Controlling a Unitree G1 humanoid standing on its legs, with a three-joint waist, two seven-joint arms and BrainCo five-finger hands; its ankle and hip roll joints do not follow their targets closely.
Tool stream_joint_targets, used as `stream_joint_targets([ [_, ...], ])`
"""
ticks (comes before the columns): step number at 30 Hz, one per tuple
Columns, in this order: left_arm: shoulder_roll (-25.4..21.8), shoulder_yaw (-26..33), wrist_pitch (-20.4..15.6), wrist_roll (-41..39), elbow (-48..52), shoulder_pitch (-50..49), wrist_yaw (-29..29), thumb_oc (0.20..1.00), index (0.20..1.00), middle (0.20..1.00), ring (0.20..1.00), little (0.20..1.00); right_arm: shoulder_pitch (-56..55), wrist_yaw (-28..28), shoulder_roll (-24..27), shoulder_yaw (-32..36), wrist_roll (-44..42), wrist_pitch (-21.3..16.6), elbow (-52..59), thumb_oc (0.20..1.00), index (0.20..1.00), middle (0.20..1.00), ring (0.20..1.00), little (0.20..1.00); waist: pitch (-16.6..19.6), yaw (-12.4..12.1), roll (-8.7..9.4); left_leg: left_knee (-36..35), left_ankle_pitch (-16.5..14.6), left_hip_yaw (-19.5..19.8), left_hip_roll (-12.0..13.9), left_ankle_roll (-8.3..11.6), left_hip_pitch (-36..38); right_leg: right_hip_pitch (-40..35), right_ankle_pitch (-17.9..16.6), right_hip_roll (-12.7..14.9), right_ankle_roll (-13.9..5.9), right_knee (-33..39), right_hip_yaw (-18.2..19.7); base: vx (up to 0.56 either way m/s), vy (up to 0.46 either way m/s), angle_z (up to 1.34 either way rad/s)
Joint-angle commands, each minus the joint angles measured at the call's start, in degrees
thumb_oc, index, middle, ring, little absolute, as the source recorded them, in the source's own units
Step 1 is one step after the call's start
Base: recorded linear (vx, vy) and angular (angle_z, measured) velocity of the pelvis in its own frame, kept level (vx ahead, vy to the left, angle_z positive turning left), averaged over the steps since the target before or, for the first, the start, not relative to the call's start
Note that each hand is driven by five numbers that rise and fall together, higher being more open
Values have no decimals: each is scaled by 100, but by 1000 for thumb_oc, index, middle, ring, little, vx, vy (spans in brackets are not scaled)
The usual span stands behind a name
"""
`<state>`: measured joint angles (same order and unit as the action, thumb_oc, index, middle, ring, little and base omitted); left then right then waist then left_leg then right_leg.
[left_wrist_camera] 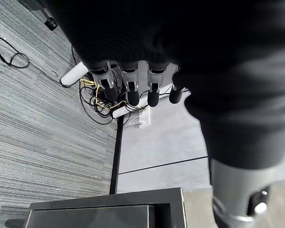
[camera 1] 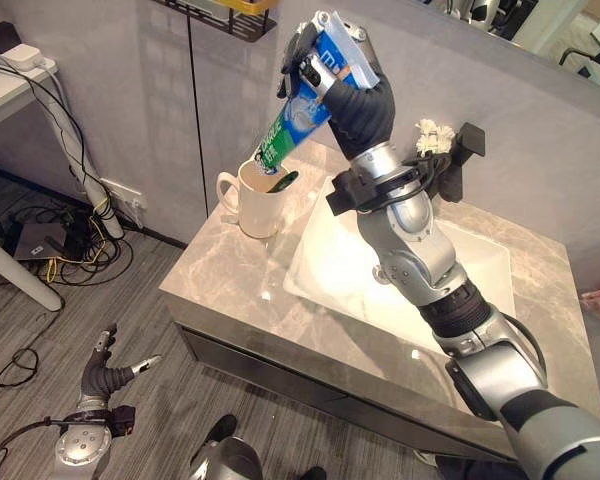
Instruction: Put brush and paste in cup on sink, flatten towel.
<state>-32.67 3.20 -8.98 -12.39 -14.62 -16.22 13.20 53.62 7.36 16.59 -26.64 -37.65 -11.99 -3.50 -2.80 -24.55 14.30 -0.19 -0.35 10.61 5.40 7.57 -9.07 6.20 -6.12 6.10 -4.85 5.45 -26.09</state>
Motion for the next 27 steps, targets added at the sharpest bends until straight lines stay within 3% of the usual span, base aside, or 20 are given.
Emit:
stream_joint_targets([
  [1, -435, -220, -242, 124, -93, 155, 10, 1000, 1000, 1000, 1000, 1000, 835, -19, 183, -1, -228, -203, -130, 200, 200, 200, 200, 200, 29, -116, 25, -481, 341, 37, -286, -316, -318, -840, 692, 246, -283, -45, 116, 0, 0, 0],
  [27, -569, -544, -325, 39, -154, 314, 53, 1000, 1000, 1000, 1000, 1000, 1274, 215, -86, -91, -88, -302, -558, 200, 200, 200, 200, 200, -155, -195, 180, -481, 354, 139, -353, -358, -546, -635, 616, 279, -330, -45, 103, 1, 3, 1],
])
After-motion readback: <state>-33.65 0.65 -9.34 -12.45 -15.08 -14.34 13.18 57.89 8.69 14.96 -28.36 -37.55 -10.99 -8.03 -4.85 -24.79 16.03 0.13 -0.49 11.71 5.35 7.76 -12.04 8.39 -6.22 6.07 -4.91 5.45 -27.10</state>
